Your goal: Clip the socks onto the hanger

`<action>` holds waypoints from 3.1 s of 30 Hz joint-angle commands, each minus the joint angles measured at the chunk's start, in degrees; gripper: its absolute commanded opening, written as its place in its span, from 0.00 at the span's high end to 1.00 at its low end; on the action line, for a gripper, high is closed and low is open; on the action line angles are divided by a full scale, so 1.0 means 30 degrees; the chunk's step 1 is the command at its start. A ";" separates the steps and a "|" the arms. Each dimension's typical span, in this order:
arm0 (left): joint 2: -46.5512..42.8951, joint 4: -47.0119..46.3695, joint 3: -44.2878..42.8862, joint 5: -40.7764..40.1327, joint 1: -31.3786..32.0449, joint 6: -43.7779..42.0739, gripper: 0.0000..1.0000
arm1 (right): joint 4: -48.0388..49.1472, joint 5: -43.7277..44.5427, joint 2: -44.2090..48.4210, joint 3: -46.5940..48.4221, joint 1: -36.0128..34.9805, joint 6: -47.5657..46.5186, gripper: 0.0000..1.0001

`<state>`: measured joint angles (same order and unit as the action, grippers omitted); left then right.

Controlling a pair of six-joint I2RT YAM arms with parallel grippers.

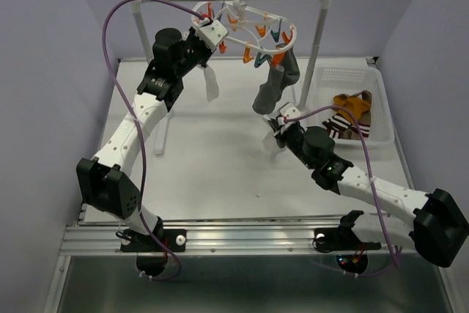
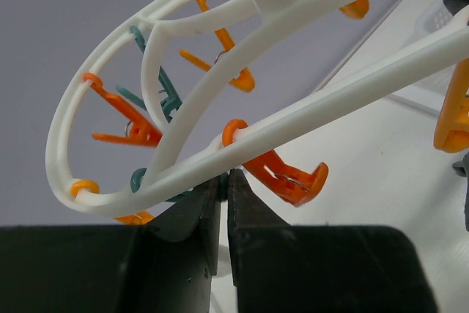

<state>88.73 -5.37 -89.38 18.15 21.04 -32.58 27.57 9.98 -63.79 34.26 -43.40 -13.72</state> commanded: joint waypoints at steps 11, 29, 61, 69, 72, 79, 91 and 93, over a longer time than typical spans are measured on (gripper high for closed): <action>-0.1364 -0.0732 0.0001 0.1566 -0.0128 0.3053 1.00 | 0.0771 -0.0132 -0.0065 0.1264 0.0110 0.0059 0.99; -0.2096 0.2872 -0.0352 -0.3062 0.0019 1.7067 1.00 | -0.1192 -0.1772 0.0228 0.2466 0.0110 0.1847 0.99; -0.0923 0.5772 -0.3635 -0.4466 0.1308 1.5431 0.19 | -0.1866 -0.1422 0.0258 0.3052 0.0110 0.1086 0.98; -0.3791 0.5570 -0.0913 -0.7013 0.1748 1.5370 0.01 | -0.3621 -0.5605 -0.1409 0.2994 0.0110 -0.0027 0.89; -0.5519 0.5072 0.0729 -0.7106 0.1806 1.5575 0.01 | -0.4180 -0.6342 -0.2845 0.3373 0.0110 -0.0145 0.80; -0.7574 0.3781 0.2170 -0.4178 0.1777 1.5166 0.01 | -0.4094 -0.6109 -0.4517 0.4779 0.0110 0.0001 0.34; -0.5407 0.4219 -0.0526 -0.2036 0.1777 1.5136 0.01 | -0.2337 -0.6138 -0.4372 0.5279 0.0110 0.1172 0.00; -0.5464 0.4220 -0.0645 -0.2299 0.1777 1.5137 0.01 | -0.1725 -0.6138 -0.4226 0.5308 0.0110 0.1523 0.00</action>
<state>73.82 9.28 -87.39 10.07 26.41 13.76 15.92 -7.86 -78.43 47.97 -43.20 -11.55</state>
